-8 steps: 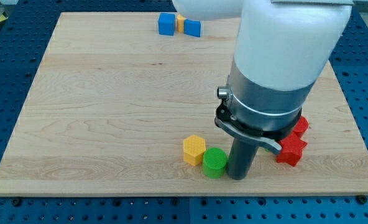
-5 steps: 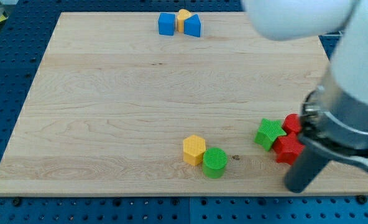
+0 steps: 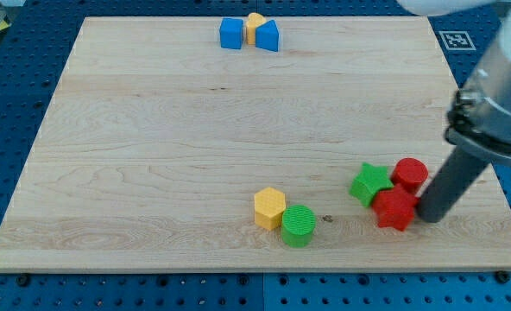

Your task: Slide the red star into the green circle

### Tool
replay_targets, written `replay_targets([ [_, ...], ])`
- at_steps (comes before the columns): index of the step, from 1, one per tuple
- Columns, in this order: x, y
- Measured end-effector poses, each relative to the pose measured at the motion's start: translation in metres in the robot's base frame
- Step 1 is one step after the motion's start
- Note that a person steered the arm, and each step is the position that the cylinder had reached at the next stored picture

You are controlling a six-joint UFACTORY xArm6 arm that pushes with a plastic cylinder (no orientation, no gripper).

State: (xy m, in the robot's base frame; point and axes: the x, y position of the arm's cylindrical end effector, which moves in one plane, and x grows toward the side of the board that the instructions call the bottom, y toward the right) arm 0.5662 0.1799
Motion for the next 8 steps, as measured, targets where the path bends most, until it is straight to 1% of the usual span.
replay_targets([
  [1,0.0,-0.035],
  [2,0.0,-0.058],
  [5,-0.009,-0.094],
  [6,-0.001,-0.067],
  [7,0.002,-0.013],
  [8,-0.023,0.022],
])
